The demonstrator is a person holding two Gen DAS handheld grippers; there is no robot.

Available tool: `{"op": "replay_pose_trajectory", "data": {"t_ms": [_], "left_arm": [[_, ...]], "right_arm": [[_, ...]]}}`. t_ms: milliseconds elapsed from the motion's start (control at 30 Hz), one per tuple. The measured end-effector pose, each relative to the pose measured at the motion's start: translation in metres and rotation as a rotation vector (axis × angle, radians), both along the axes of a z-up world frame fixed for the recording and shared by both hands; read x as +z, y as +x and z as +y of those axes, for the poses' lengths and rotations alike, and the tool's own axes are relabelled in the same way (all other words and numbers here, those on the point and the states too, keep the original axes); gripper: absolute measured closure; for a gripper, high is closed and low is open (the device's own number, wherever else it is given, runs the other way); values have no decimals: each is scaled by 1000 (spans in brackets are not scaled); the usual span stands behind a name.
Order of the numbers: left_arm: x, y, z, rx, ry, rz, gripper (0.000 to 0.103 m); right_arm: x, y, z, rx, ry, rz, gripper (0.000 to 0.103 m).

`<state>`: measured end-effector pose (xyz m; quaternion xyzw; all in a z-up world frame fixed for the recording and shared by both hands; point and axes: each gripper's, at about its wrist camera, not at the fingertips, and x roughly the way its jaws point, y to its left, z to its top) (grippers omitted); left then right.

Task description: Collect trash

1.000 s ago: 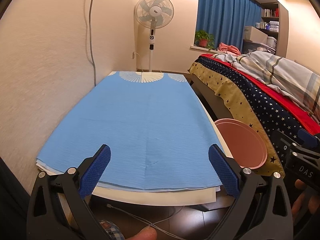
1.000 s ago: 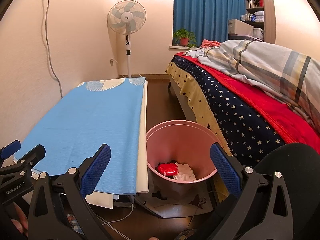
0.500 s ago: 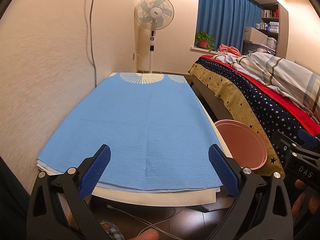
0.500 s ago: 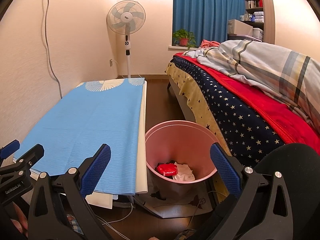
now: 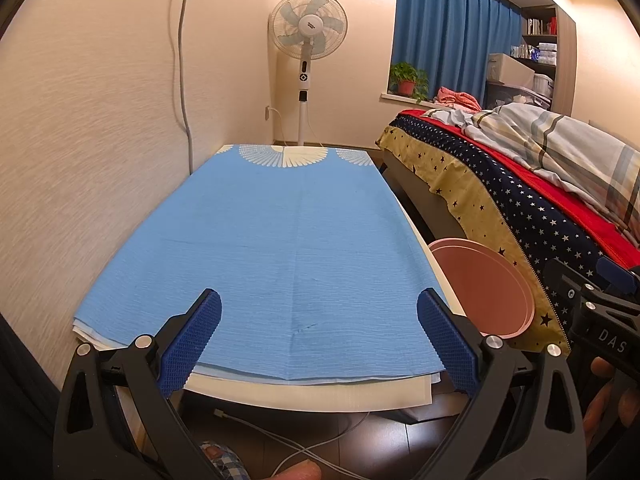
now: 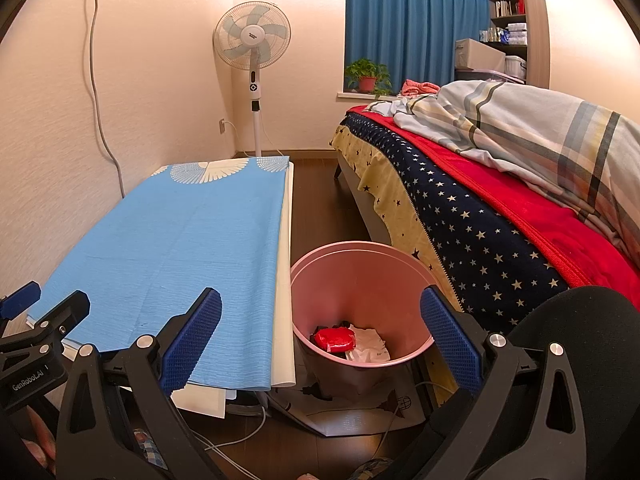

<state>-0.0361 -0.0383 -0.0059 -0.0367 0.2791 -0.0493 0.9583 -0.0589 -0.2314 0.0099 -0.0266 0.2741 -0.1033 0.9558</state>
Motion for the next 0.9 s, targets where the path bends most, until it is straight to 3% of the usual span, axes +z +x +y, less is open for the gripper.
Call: {"op": "replay_pose_trajectory", "data": {"t_ms": [900], "left_arm": [[0,1,5,7,-21,0,8]], "right_arm": [[0,0,1,0,-1,0,5]]}}
